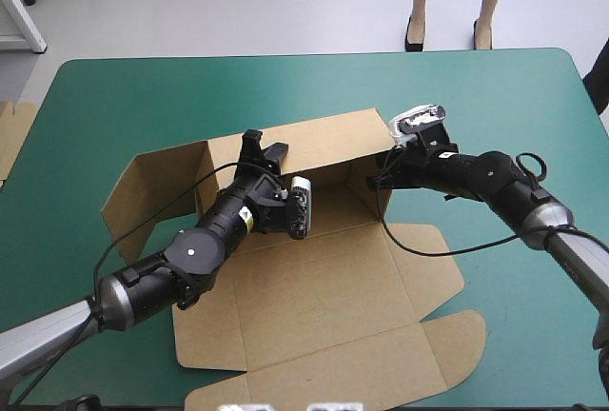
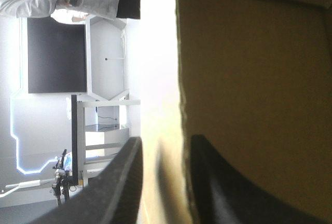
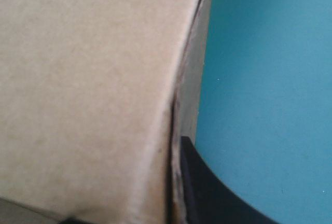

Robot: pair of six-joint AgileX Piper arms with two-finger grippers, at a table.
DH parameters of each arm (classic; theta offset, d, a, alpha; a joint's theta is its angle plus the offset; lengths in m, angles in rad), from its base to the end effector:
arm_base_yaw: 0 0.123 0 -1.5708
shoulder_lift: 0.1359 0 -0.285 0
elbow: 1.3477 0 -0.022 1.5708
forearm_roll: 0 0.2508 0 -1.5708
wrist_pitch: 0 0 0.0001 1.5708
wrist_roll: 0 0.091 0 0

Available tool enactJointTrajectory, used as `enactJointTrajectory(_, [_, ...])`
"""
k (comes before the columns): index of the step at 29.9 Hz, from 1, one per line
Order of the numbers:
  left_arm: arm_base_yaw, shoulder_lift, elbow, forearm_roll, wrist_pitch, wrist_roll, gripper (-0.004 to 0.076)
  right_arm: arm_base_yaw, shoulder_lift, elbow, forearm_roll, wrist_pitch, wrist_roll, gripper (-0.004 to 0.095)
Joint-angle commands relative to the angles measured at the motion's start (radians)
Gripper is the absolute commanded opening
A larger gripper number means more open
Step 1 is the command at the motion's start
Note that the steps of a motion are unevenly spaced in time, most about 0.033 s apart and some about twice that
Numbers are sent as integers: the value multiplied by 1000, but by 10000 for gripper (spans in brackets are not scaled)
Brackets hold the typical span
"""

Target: Fold the box

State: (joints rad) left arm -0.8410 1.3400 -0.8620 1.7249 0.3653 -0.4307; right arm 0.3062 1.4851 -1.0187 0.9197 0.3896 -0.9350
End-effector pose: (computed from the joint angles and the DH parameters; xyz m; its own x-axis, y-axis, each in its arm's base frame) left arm 0.2198 -0.1974 0.3038 0.4010 0.9057 -0.1374 0.3346 -0.0052 0.9424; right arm 0.3024 0.1245 0.2846 -0.5279 -0.2201 -0.8203 -0.5501 0.8244 0.1329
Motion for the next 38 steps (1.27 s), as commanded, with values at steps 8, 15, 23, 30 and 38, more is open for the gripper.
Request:
enactJointTrajectory(8, [-110,-119,-27,18,-49,-48,296,14,-40,-32,-19,47,83,-15])
enactJointTrajectory(15, [-136,-139,-27,-87,-87,-48,296,14,-40,-32,-37,40,122,-15])
enactJointTrajectory(23, [-243,-162,-33,-126,-82,-48,296,14,-38,-32,-98,38,202,-15])
enactJointTrajectory(30, [-258,-183,-41,-200,-93,-48,296,14,-38,-32,-145,42,240,-15])
enactJointTrajectory(38, [-258,-248,-141,-616,-91,-48,296,14,-38,-32,-219,53,314,-15])
